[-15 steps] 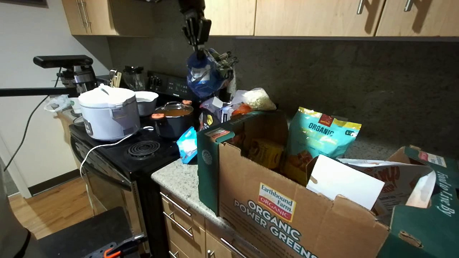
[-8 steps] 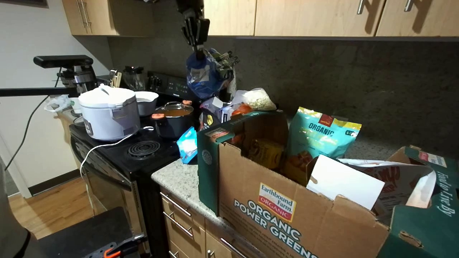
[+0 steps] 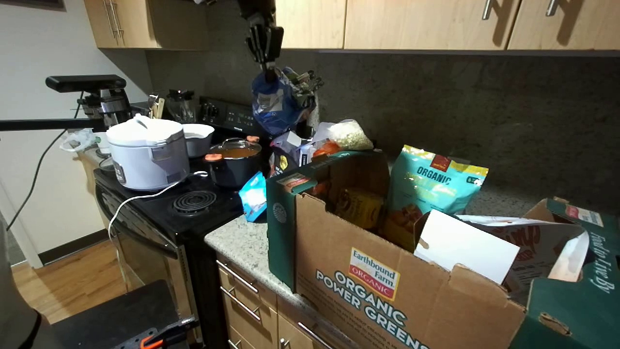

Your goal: Put the bottle of water, the black and dark blue snack packs, the top plastic and the remaining snack pack in the box respectively

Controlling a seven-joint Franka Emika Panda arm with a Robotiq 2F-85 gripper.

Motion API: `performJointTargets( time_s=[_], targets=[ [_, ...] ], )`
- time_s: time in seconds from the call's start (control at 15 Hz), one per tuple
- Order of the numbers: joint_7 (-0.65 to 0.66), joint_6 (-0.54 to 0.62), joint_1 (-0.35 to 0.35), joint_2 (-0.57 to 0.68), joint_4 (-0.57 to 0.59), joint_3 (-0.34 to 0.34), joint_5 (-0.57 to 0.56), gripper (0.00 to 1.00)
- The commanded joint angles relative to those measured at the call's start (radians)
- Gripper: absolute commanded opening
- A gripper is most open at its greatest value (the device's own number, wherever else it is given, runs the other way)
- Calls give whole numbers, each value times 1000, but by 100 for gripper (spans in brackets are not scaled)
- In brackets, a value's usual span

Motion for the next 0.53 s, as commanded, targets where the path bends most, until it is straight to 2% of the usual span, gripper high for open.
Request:
performJointTargets(
  time_s=[0.0,0.47],
  targets=[
    [3,1,-22,8,19,9,-7,0],
    [20,20,-60,28,60,-6,-22,0]
  ],
)
